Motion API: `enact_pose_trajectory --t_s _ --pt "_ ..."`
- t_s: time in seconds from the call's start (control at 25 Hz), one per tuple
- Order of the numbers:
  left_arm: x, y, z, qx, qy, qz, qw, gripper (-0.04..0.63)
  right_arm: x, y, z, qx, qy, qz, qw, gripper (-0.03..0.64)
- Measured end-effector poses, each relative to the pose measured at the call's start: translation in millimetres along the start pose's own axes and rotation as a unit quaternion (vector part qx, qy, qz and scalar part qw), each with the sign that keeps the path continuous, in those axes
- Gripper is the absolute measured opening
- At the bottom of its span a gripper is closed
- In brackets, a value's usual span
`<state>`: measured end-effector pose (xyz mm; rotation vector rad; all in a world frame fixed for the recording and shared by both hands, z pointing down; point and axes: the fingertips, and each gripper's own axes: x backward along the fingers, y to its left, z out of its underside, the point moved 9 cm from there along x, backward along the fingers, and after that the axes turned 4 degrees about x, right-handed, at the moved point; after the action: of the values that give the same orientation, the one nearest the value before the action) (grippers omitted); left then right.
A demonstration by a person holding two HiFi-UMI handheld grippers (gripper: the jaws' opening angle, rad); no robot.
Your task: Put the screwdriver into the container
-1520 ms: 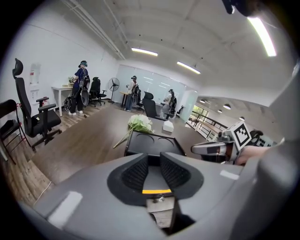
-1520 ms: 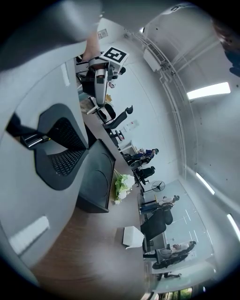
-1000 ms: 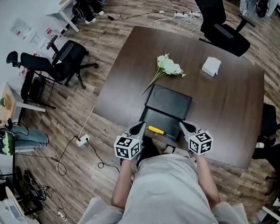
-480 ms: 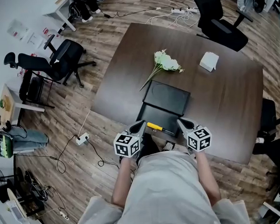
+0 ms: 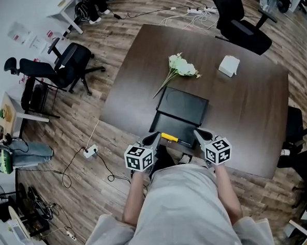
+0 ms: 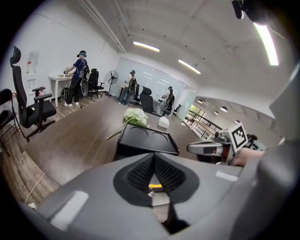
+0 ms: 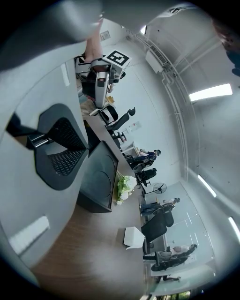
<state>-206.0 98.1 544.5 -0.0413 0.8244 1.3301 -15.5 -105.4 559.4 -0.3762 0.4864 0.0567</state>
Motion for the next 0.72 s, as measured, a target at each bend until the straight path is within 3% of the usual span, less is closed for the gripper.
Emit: enact_pose_trajectory --t_s 0.32,0.72 --pt "-0.8 3.8 -0.5 0.017 -0.007 -0.001 0.9998 0.054 0.2 -4.0 2.8 -0.001 0.007 -0.002 1.000 0.002" --pt "-1.2 2.6 2.4 0.012 -0.002 0.003 0.9999 0.054 -1.3 -1.1 4.6 0.005 0.017 -0.009 1.000 0.002"
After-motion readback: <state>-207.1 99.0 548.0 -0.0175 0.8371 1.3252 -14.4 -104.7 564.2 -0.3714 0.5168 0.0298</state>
